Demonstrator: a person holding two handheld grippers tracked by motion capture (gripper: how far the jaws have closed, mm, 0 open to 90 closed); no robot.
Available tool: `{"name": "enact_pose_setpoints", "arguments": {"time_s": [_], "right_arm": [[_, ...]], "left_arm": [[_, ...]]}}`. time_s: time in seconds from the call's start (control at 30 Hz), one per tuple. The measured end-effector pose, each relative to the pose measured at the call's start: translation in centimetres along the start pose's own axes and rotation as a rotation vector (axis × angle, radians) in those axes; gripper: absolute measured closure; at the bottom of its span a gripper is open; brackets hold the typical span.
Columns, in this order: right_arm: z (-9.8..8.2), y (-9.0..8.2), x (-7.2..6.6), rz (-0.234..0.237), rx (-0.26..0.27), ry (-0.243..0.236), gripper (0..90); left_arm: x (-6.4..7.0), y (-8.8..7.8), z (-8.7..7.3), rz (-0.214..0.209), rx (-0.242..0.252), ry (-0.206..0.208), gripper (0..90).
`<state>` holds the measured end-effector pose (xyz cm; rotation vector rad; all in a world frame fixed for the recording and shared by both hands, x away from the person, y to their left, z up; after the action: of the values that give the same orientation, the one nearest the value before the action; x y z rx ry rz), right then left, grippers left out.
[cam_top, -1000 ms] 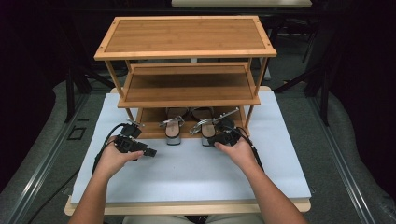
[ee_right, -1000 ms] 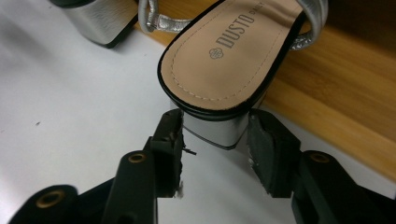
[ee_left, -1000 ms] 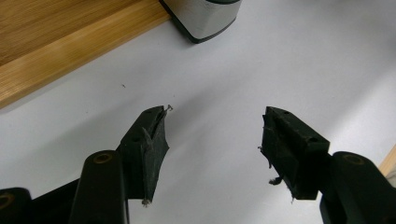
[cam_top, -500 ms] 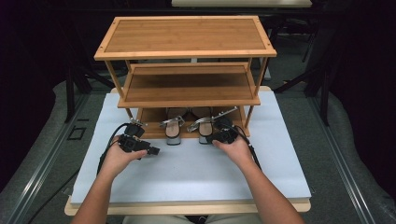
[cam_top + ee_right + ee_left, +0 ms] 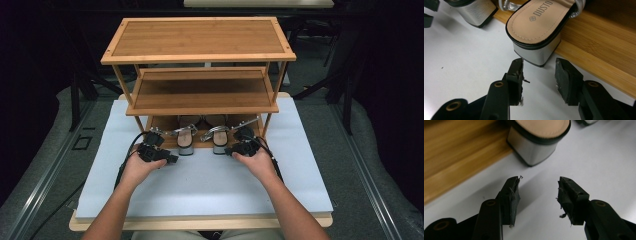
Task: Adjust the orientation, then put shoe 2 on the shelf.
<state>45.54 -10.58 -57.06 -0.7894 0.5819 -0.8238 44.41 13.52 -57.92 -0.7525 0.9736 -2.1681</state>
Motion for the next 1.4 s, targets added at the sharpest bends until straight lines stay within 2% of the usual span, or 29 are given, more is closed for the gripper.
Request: {"name": "enact_pose_setpoints", "arguments": {"time_s": [0.1,0.23,0.27,0.43,0.5,0.63,0.73,0.87,1.07,1.3,1.4], "right_arm": [[0.1,0.2,-0.1,0.007,0.005,-0.005,57.7],[0.2,0.3,-0.2,0.007,0.015,-0.008,57.9],[0.2,0.3,-0.3,0.008,0.012,-0.004,57.9],[0.4,0.5,-0.4,0.007,0.018,-0.002,58.4],[0.5,0.6,-0.5,0.025,0.019,0.005,58.4],[0.6,0.8,-0.7,0.023,0.021,0.008,58.7],[0.7,0.9,-0.9,0.039,0.023,0.005,58.9],[0.8,1.0,-1.0,0.021,0.018,0.002,59.0],[0.8,1.1,-1.1,0.024,0.018,0.005,59.0],[0.7,1.1,-1.0,0.025,0.014,0.003,58.7],[0.5,1.2,-0.8,0.022,0.007,0.005,58.7]], "left_arm": [[0.2,0.3,0.6,0.003,0.032,-0.003,54.1],[0.4,0.9,1.1,0.007,0.041,0.016,59.0],[0.4,1.0,1.2,0.016,0.041,0.028,60.1],[0.1,1.8,1.4,0.052,0.055,0.032,63.6],[0.0,2.0,1.4,0.064,0.058,0.034,63.8],[0.1,2.1,1.5,0.052,0.064,0.022,63.3],[0.2,2.3,1.6,0.048,0.068,0.023,63.5],[0.6,2.5,1.7,0.045,0.078,0.022,64.1],[0.7,2.8,1.9,0.032,0.085,0.021,64.0],[0.4,2.9,1.3,0.027,0.058,0.013,63.0],[0.1,2.7,1.2,0.031,0.062,0.002,63.0]]}}
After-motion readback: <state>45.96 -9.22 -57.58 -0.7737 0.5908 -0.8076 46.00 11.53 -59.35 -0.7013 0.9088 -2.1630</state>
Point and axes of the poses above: each handheld gripper's, and its own axes: y roughly forward along the jaws, z roughly out of its top, x roughly to its right, the point moved 8 cm from there along y, roughly forward along the jaws, and after that the axes turned 1 degree about -z, right-handed, at the moved point
